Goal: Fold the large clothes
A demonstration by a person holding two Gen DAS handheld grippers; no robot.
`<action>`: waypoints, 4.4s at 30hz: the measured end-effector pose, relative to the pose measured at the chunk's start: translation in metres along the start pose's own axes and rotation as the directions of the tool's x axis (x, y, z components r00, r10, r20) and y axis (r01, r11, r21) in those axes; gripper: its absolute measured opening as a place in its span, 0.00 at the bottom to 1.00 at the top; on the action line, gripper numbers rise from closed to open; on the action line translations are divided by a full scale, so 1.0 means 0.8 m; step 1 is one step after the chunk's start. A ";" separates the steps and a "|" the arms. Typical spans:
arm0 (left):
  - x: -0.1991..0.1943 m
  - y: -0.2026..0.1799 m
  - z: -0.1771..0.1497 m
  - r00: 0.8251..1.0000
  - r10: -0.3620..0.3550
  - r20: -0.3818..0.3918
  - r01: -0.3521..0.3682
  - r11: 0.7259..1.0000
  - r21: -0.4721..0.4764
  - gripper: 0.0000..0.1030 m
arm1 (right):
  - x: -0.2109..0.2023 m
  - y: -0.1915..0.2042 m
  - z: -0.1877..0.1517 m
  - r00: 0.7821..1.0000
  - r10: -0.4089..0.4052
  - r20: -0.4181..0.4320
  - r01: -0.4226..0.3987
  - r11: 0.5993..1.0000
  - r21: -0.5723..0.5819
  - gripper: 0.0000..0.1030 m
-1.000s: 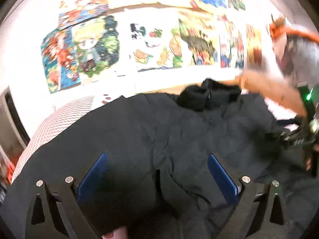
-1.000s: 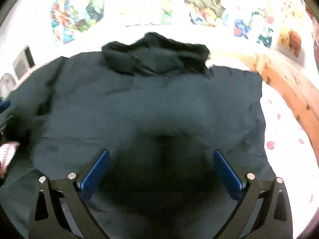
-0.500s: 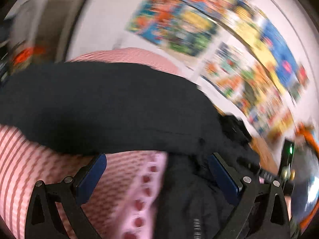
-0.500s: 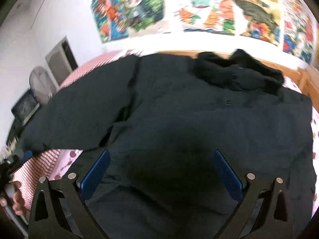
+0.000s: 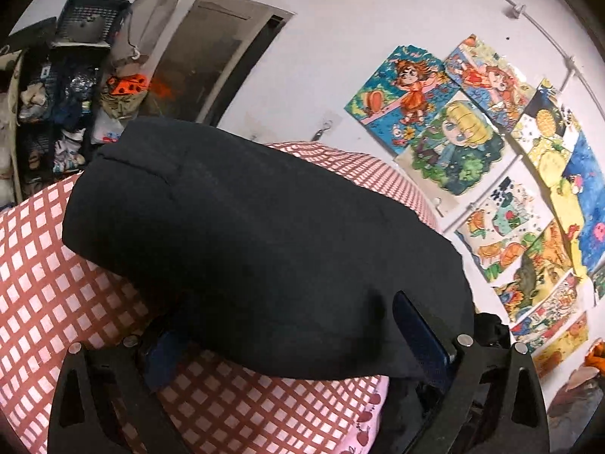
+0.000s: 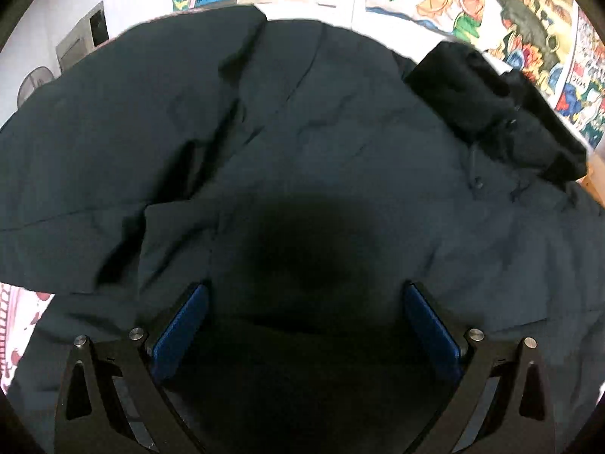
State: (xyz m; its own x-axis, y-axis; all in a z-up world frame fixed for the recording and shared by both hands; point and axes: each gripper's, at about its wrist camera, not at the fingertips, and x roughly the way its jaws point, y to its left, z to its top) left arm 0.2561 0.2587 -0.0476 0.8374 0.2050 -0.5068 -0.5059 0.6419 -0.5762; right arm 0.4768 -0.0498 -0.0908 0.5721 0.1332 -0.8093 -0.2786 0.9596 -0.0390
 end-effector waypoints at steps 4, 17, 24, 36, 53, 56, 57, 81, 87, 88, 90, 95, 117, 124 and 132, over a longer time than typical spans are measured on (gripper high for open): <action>-0.002 -0.003 0.002 0.999 0.029 0.026 -0.030 0.999 0.027 0.69 | 0.011 0.008 -0.010 1.000 -0.020 0.016 0.020 1.000 -0.023 0.99; -0.036 -0.053 0.035 0.981 -0.037 0.191 -0.012 0.969 0.248 0.07 | -0.085 -0.032 -0.042 0.993 0.116 -0.035 -0.111 0.986 0.122 0.99; -0.083 -0.196 0.042 0.956 -0.252 0.147 0.126 0.812 0.570 0.07 | -0.174 -0.097 -0.100 0.998 0.052 0.031 -0.055 0.994 0.095 0.99; -0.102 -0.402 -0.129 0.872 -0.428 -0.238 0.426 0.425 0.798 0.07 | -0.204 -0.264 -0.161 0.987 -0.068 0.146 0.021 0.953 0.303 0.99; -0.002 -0.455 -0.339 0.603 -0.137 -0.786 0.795 0.187 0.577 0.42 | -0.167 -0.356 -0.224 0.993 -0.061 0.103 0.004 0.874 0.487 0.99; 0.000 -0.443 -0.325 0.537 -0.145 -0.831 0.837 0.214 0.503 0.73 | -0.166 -0.355 -0.225 0.991 -0.049 0.127 -0.021 0.867 0.498 0.99; -0.001 -0.440 -0.317 0.527 -0.161 -0.835 0.843 0.221 0.490 0.75 | -0.169 -0.356 -0.229 0.989 -0.042 0.140 -0.035 0.862 0.506 0.99; 0.116 -0.298 -0.135 0.874 0.004 -0.485 0.386 0.601 0.700 0.82 | -0.133 -0.297 -0.197 0.993 0.117 0.005 -0.108 0.897 0.428 0.02; 0.098 -0.322 -0.129 0.896 -0.059 -0.440 0.389 0.579 0.716 0.82 | -0.214 -0.302 -0.155 0.993 -0.010 0.122 -0.031 0.943 0.331 0.02; 0.095 -0.328 -0.130 0.897 -0.068 -0.437 0.393 0.572 0.719 0.82 | -0.227 -0.307 -0.146 0.988 -0.041 0.148 -0.009 0.947 0.323 0.02; 0.091 -0.339 -0.133 0.902 -0.083 -0.423 0.394 0.559 0.730 0.82 | -0.239 -0.319 -0.133 0.982 -0.071 0.176 0.009 0.944 0.330 0.02; 0.109 -0.360 -0.158 0.908 -0.052 -0.415 0.378 0.528 0.761 0.82 | -0.213 -0.343 -0.122 0.975 -0.155 0.161 0.096 0.941 0.324 0.02; 0.194 -0.386 -0.254 0.906 0.093 -0.412 0.341 0.416 0.843 0.95 | -0.060 -0.290 -0.098 0.995 -0.102 -0.021 0.103 0.991 0.089 0.62; 0.207 -0.378 -0.276 0.926 0.091 -0.366 0.300 0.409 0.862 1.00 | -0.029 -0.298 -0.120 0.999 -0.043 -0.005 0.043 0.991 0.125 0.63; 0.173 -0.400 -0.196 0.885 -0.173 -0.433 0.462 0.447 0.766 1.00 | -0.082 -0.319 -0.110 0.985 0.070 0.160 -0.096 0.982 0.163 0.77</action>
State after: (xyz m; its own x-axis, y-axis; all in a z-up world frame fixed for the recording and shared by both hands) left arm 0.5015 -0.0345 -0.0338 0.7386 -0.2493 -0.6264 0.3196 0.9475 -0.0002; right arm 0.4425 -0.3256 -0.0792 0.6675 0.2377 -0.7057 -0.2026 0.9699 0.1350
